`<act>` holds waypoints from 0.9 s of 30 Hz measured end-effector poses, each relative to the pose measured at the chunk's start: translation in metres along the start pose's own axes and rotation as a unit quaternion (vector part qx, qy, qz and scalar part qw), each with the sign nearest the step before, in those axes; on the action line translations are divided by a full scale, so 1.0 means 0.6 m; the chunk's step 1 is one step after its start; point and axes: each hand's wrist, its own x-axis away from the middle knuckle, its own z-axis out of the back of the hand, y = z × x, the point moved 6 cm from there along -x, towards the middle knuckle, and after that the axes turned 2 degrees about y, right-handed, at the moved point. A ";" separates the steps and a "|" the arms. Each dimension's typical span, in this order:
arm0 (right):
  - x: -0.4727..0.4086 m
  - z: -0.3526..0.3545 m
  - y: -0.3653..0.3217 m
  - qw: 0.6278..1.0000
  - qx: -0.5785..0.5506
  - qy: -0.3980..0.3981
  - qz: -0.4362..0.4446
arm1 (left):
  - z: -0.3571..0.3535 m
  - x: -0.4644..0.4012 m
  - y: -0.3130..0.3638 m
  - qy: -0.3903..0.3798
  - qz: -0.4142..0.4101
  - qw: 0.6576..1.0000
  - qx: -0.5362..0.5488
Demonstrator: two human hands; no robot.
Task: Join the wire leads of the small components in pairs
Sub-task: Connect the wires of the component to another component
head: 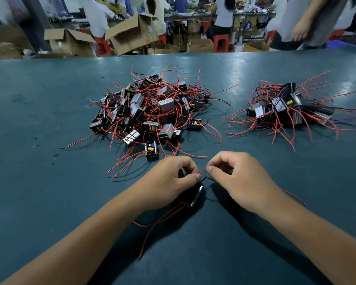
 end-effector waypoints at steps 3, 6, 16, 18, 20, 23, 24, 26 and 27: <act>0.001 0.000 0.001 1.000 -0.012 0.002 0.000 | 0.005 -0.001 -0.004 0.014 0.021 0.999 0.030; 0.001 -0.001 0.002 1.000 -0.018 0.001 -0.003 | 0.005 -0.001 -0.004 0.013 0.033 0.998 0.048; 0.000 -0.008 0.001 0.997 -0.072 0.002 -0.007 | 0.005 0.002 -0.003 0.016 0.055 0.994 0.090; 0.000 -0.010 0.002 0.997 -0.077 0.003 -0.006 | 0.004 0.003 -0.004 0.017 0.059 0.994 0.096; 0.001 -0.012 0.001 0.997 -0.076 0.006 -0.003 | 0.003 0.005 -0.004 0.015 0.061 0.992 0.106; 0.002 -0.015 0.000 0.998 -0.061 0.005 0.004 | 0.001 0.006 -0.004 0.012 0.060 0.990 0.127; 0.002 -0.016 0.000 0.998 -0.055 0.004 0.006 | 0.000 0.006 -0.004 0.015 0.061 0.989 0.134; 0.001 -0.018 0.001 0.999 -0.043 0.001 0.006 | -0.001 0.006 -0.006 0.019 0.065 0.988 0.140; 0.001 -0.018 0.001 0.999 -0.038 0.000 0.004 | -0.002 0.007 -0.007 0.020 0.067 0.987 0.142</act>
